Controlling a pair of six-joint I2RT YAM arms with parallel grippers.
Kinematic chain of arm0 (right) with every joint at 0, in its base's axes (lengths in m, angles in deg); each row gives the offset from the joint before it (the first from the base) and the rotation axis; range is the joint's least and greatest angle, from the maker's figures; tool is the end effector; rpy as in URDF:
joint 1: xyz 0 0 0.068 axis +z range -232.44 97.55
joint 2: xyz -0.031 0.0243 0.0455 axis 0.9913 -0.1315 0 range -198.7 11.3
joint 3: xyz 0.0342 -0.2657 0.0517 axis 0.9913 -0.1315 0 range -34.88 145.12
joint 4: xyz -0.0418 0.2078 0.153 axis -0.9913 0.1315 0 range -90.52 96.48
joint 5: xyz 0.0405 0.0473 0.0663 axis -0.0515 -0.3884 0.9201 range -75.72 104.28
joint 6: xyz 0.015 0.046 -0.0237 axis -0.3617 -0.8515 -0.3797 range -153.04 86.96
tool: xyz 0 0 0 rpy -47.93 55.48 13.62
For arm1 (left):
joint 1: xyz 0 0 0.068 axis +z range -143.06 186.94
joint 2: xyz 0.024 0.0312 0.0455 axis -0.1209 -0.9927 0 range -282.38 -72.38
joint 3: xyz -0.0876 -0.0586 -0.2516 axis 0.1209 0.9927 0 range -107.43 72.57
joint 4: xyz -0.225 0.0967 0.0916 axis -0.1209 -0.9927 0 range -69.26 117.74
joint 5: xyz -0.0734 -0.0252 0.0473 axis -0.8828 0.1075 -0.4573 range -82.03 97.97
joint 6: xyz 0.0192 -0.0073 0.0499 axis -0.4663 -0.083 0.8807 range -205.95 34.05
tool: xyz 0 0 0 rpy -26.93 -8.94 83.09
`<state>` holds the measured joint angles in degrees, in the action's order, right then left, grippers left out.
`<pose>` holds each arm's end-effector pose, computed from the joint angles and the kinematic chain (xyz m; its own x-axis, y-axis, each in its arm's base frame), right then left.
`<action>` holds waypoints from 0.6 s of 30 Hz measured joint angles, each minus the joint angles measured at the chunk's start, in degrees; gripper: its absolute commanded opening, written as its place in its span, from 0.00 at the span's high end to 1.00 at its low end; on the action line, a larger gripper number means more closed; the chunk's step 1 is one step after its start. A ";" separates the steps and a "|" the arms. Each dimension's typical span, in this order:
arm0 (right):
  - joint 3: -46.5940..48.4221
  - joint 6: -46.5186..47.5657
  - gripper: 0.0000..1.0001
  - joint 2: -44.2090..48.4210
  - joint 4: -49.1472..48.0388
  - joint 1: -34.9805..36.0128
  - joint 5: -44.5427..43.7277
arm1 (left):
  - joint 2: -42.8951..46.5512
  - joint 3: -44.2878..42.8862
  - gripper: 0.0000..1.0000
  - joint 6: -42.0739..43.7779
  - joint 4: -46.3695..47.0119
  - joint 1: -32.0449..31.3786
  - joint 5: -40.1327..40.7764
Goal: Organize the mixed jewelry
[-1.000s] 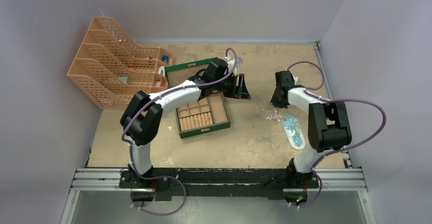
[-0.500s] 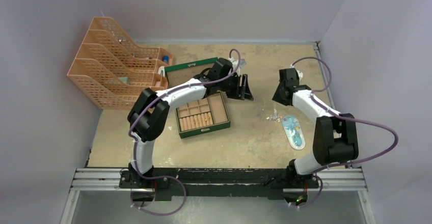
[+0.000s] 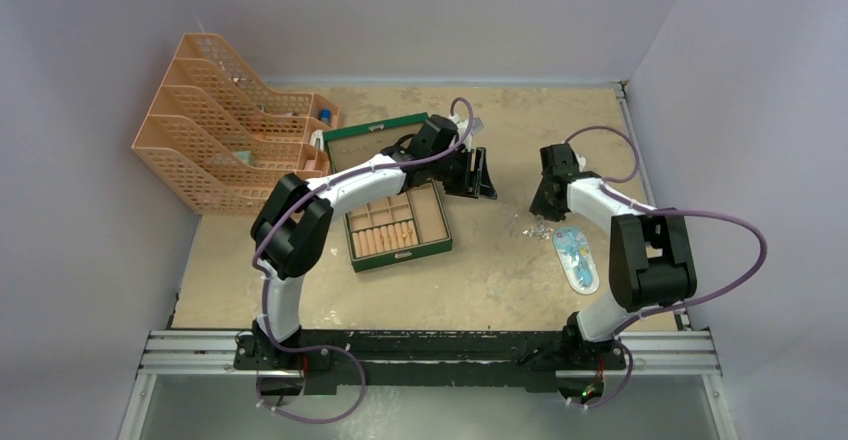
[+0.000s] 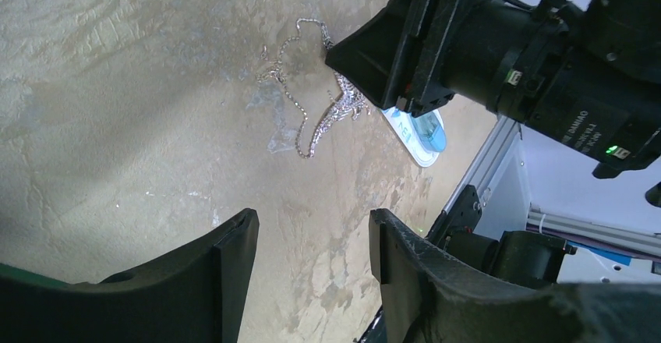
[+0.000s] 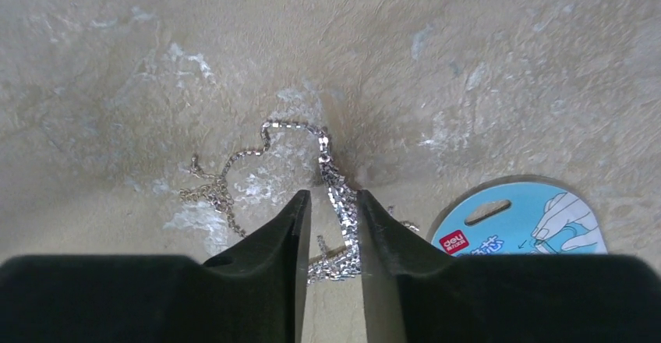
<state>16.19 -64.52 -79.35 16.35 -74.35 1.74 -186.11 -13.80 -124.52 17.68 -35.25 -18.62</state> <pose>0.3082 0.0359 0.1771 -0.7134 0.4134 -0.5658 0.4149 0.8999 0.1343 0.3267 -0.3177 0.2315 -0.8906 0.0550 -0.4514 0.3949 0.5856 -0.7078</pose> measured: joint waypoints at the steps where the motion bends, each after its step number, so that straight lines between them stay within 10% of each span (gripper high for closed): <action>1: 0.00 0.00 0.75 -0.42 -0.02 0.22 0.00 | 0.00 0.00 0.46 0.00 0.00 0.00 0.00; 18: 0.63 -0.02 0.64 -2.84 -0.24 1.73 -2.86 | 0.00 0.00 0.46 0.13 0.00 0.00 -0.17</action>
<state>16.82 -64.55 -82.19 16.11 -72.62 -1.12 -186.11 -13.80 -124.39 17.68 -35.25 -18.79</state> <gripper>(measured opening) 0.372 0.541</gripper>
